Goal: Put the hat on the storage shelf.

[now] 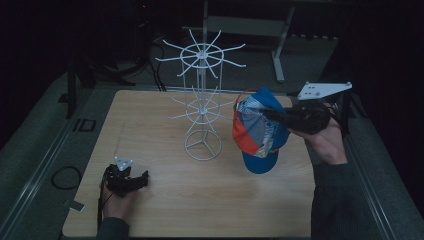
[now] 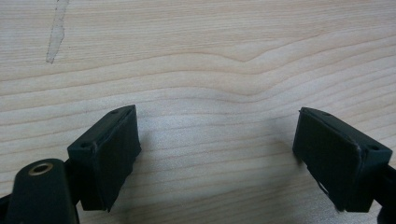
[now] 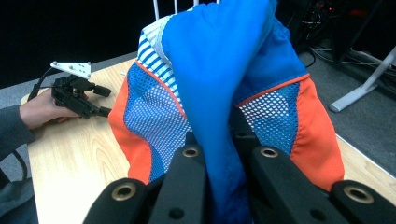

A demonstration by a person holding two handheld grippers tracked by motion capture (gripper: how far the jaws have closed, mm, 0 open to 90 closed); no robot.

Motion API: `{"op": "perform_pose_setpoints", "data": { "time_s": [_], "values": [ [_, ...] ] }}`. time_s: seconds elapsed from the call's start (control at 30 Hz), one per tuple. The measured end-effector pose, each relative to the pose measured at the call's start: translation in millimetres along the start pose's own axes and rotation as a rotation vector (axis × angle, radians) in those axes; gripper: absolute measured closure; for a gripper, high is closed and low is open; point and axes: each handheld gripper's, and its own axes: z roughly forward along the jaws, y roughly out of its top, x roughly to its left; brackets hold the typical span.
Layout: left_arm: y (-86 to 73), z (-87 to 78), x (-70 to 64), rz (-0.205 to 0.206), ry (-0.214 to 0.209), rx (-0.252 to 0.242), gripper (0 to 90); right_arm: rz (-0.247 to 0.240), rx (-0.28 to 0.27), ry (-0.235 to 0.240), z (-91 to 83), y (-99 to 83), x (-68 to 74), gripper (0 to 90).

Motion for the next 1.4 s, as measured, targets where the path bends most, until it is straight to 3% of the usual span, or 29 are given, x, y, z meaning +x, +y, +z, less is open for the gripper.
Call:
{"op": "perform_pose_setpoints", "data": {
  "time_s": [1.4],
  "values": [
    [-0.1,0.2,0.1,0.000,0.000,-0.002,15.0,-0.044,-0.045,-0.004,-11.0,23.8,7.3,87.7]
  ]
}}
